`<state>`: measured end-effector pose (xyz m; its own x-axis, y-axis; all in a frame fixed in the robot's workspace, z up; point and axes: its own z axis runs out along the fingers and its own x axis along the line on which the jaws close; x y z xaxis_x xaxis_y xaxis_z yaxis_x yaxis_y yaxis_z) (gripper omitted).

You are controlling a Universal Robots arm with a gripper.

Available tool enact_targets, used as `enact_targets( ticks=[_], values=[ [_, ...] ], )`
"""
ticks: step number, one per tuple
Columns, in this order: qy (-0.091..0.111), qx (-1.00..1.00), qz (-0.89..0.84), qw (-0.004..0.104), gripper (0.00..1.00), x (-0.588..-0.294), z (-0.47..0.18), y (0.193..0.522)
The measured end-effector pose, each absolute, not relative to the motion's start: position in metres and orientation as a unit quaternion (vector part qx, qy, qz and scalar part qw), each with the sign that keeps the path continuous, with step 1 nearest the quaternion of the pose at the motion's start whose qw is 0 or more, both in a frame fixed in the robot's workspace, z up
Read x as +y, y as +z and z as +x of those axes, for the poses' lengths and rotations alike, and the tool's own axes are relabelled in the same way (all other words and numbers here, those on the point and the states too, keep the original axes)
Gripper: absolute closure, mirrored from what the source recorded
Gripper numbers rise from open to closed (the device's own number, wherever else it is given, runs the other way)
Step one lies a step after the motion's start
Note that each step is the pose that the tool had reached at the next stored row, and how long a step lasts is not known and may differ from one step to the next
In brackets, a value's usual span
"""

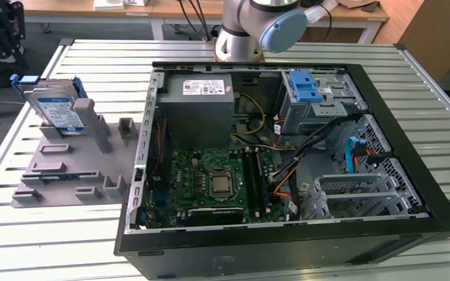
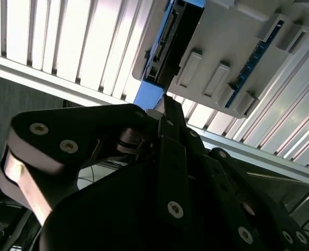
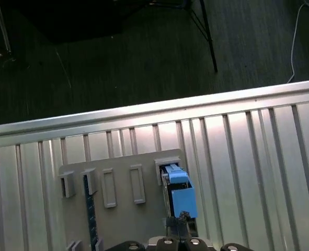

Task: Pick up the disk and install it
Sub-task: 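Pick up the disk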

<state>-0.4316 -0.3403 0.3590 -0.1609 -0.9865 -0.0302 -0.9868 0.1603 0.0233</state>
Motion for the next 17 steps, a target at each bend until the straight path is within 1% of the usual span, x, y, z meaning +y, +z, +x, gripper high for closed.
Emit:
enact_targets(
  ticks=[2, 8, 9, 10, 11, 12, 14, 15, 17],
  values=[
    [0.013, 0.762, -0.648, 0.010, 0.89, -0.3403, -0.4355, 0.3577],
    [0.014, 0.762, -0.648, 0.010, 0.89, -0.3403, -0.4355, 0.3575],
    [0.016, 0.762, -0.647, 0.008, 0.84, -0.3403, -0.4355, 0.3568],
    [0.018, 0.762, -0.647, 0.004, 0.77, -0.3403, -0.4355, 0.3562],
    [0.021, 0.762, -0.647, 0.001, 0.77, -0.3403, -0.4355, 0.3555],
    [0.024, 0.762, -0.647, -0.002, 0.65, -0.3404, -0.4355, 0.3547],
    [0.027, 0.762, -0.646, -0.006, 0.65, -0.3403, -0.4356, 0.3526],
    [0.027, 0.763, -0.646, -0.006, 0.58, -0.3403, -0.4356, 0.3523],
    [0.027, 0.762, -0.646, -0.006, 0.58, -0.3404, -0.4357, 0.3525]
  ],
)
